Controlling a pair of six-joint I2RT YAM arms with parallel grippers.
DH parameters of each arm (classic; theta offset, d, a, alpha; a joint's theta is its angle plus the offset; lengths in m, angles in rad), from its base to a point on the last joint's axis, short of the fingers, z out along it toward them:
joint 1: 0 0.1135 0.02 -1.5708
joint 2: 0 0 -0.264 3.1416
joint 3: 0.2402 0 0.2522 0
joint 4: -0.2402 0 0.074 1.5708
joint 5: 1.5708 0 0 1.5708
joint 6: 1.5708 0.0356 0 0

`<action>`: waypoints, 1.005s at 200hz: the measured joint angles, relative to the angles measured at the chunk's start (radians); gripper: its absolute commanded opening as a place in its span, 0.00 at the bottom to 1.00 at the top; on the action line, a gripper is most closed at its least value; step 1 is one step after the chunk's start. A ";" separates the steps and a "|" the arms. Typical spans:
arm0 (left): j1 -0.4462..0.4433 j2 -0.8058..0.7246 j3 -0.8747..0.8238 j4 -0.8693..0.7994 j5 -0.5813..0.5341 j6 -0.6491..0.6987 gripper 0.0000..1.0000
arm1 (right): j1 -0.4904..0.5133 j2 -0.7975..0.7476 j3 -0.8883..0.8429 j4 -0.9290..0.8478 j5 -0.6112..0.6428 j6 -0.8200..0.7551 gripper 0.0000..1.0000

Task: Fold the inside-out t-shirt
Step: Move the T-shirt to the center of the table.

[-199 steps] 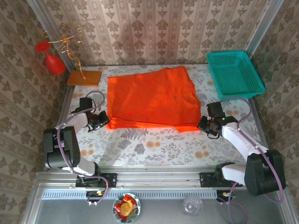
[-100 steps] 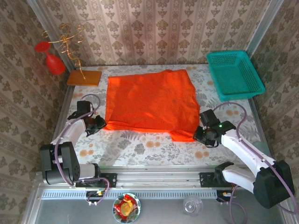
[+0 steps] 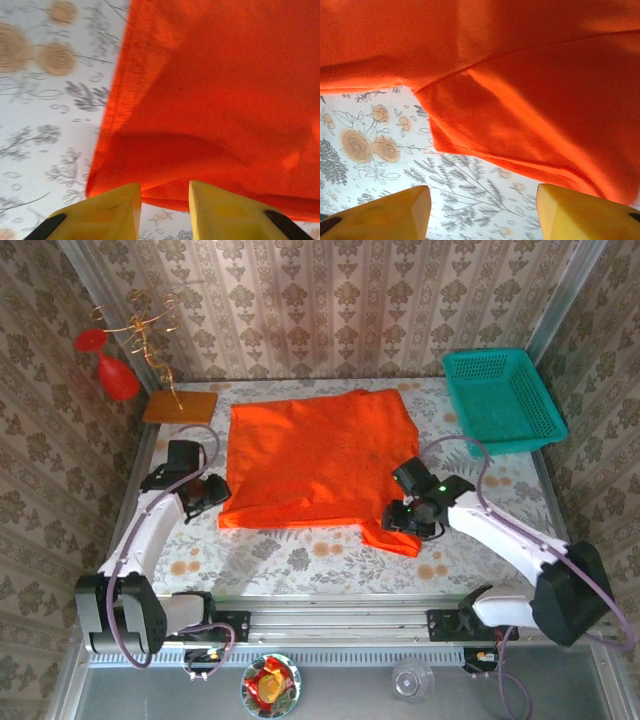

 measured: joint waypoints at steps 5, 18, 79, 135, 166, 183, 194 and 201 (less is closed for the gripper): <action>-0.015 0.026 0.007 0.000 0.000 0.000 0.30 | 0.002 0.027 0.002 0.016 -0.011 -0.007 0.67; -0.047 0.100 0.018 0.012 0.009 0.000 0.30 | 0.003 0.092 0.004 0.048 -0.023 -0.020 0.71; -0.057 0.261 -0.016 0.070 0.024 0.000 0.31 | -0.048 0.162 -0.052 0.070 0.011 -0.004 0.74; -0.029 0.101 -0.239 0.101 0.083 -0.062 0.32 | -0.141 0.011 -0.178 -0.032 0.049 0.031 0.76; -0.030 0.049 -0.224 0.060 0.093 -0.080 0.32 | -0.149 -0.053 -0.133 -0.122 0.063 0.030 0.77; -0.030 0.031 -0.155 0.023 0.080 -0.077 0.32 | -0.149 -0.079 -0.072 -0.141 0.060 0.022 0.77; -0.031 0.031 -0.106 0.016 0.078 -0.072 0.32 | -0.149 -0.088 -0.040 -0.130 0.047 0.011 0.76; -0.032 0.035 -0.077 0.018 0.079 -0.068 0.32 | -0.149 -0.087 -0.026 -0.113 0.031 0.003 0.76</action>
